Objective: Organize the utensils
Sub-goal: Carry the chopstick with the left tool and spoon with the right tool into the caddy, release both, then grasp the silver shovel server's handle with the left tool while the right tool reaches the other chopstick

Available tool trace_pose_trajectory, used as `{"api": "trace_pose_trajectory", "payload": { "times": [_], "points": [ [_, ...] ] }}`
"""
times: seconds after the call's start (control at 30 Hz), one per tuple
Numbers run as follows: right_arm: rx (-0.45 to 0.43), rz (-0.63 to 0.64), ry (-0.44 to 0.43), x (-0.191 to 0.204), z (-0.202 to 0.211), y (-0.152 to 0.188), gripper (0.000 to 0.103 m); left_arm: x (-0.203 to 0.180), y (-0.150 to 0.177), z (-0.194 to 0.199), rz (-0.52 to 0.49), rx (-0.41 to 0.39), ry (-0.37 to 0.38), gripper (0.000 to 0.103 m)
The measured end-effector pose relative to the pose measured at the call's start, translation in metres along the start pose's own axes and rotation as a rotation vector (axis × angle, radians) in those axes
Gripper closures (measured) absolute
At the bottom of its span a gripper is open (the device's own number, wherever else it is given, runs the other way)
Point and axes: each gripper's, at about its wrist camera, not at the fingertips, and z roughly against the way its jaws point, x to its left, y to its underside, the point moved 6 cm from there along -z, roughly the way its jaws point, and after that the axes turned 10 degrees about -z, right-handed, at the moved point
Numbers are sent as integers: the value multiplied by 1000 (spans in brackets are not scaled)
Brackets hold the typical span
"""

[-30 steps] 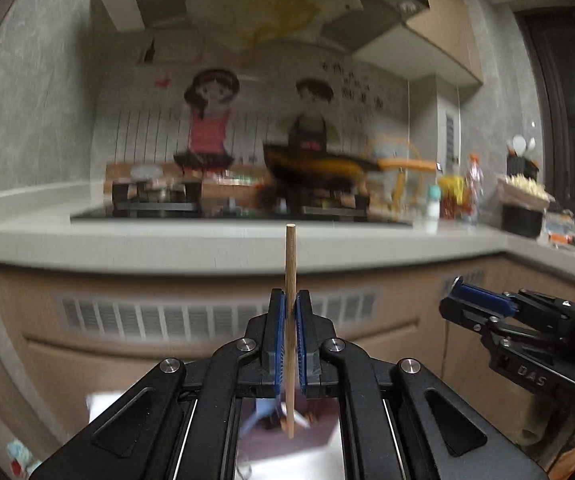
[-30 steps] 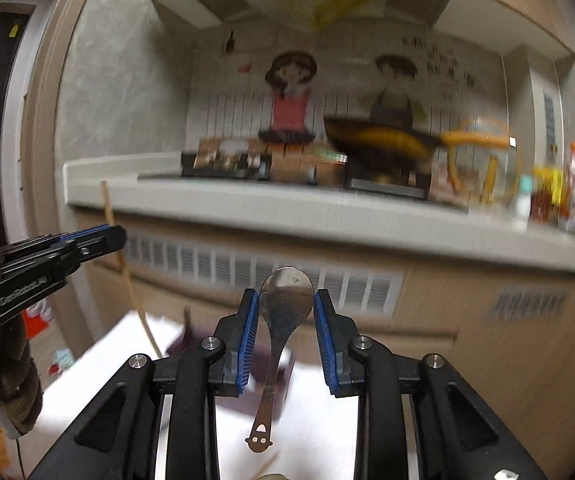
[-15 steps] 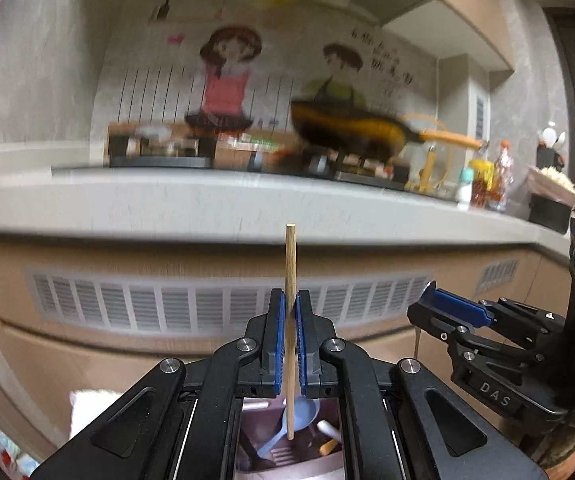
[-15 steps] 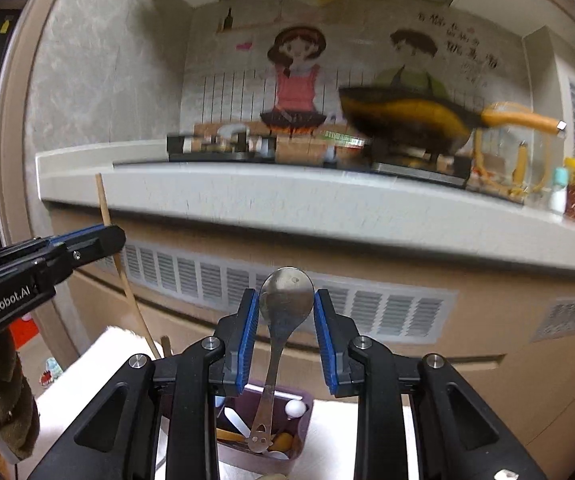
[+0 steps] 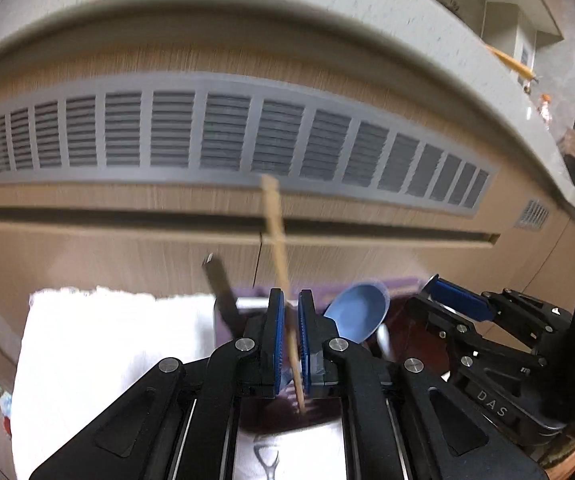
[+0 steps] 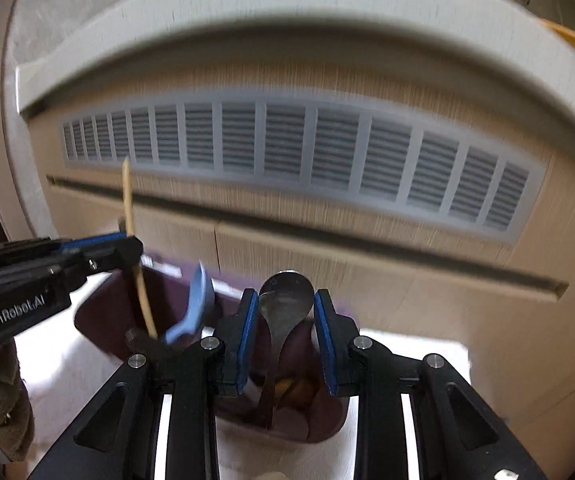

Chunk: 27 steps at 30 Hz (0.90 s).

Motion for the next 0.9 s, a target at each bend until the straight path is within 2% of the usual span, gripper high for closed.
{"api": "trace_pose_trajectory", "payload": {
  "times": [0.07,0.13,0.2,0.23,0.3,0.33,0.4,0.6,0.9],
  "points": [
    [15,7,-11,0,0,7,76,-1,4,1,-17,-7,-26,88],
    [11,17,10,-1,8,12,71,0,10,8,-23,1,-43,73],
    [-8,17,37,-6,19,15,57,1,14,15,-25,0,-60,64],
    [-21,12,48,-8,26,17,54,0,17,21,-32,0,-77,57],
    [-39,7,68,-13,40,21,49,-2,25,33,-46,-1,-110,52],
    [-39,9,82,-15,49,25,47,-3,32,37,-38,31,-109,50],
    [-26,11,95,-18,61,32,42,-5,43,47,-35,55,-109,47],
    [49,8,117,-18,85,79,41,-14,74,77,-46,85,-134,37],
    [178,-4,127,-11,92,143,41,-22,117,96,-55,157,-124,32]
  ]
}}
